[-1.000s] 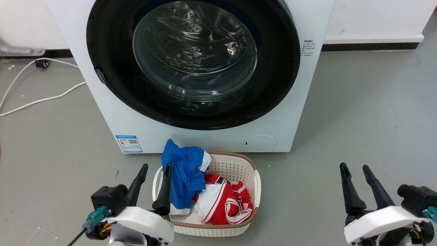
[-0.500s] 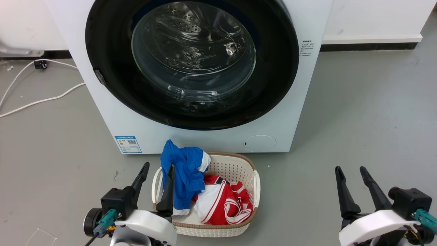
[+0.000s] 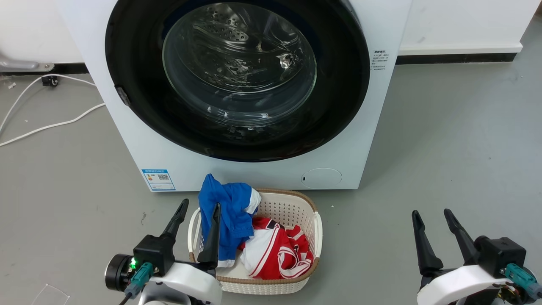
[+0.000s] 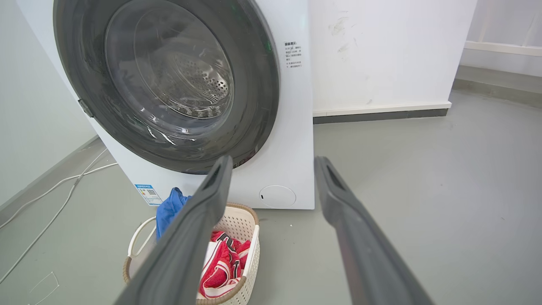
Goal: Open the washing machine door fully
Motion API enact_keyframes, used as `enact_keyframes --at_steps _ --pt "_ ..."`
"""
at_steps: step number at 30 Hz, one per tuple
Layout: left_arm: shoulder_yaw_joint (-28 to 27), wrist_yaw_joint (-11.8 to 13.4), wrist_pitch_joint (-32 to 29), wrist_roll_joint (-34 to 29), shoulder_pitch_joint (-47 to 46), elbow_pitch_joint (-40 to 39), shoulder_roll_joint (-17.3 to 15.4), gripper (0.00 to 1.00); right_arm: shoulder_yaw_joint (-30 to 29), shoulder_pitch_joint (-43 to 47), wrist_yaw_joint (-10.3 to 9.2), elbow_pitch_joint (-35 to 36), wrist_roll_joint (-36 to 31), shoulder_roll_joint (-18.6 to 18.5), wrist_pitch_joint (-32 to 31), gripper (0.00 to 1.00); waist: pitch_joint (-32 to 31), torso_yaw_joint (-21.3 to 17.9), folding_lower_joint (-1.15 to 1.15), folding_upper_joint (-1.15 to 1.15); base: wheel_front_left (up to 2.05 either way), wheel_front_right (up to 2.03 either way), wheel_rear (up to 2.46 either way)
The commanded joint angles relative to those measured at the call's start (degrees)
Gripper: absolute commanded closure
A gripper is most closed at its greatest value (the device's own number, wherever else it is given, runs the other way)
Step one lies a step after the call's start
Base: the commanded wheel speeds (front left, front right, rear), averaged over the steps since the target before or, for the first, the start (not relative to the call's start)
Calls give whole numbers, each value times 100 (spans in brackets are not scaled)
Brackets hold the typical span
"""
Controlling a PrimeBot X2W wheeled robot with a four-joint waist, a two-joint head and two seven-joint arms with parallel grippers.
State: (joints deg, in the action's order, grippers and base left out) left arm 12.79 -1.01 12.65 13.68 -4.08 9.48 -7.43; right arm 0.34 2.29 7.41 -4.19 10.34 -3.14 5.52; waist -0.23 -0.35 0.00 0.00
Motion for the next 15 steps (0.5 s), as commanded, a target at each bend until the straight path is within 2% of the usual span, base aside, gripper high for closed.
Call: enact_keyframes --at_steps 1,15 --pt "-28 -28 57 -125 15 -5 4 0 -2 30 12 24 -132 22 52 0 -7 2 0 0 0 0 0" --pt "-258 -120 206 -522 120 194 216 0 -2 108 8 -29 -411 30 162 0 -57 -10 0 0 0 0 0"
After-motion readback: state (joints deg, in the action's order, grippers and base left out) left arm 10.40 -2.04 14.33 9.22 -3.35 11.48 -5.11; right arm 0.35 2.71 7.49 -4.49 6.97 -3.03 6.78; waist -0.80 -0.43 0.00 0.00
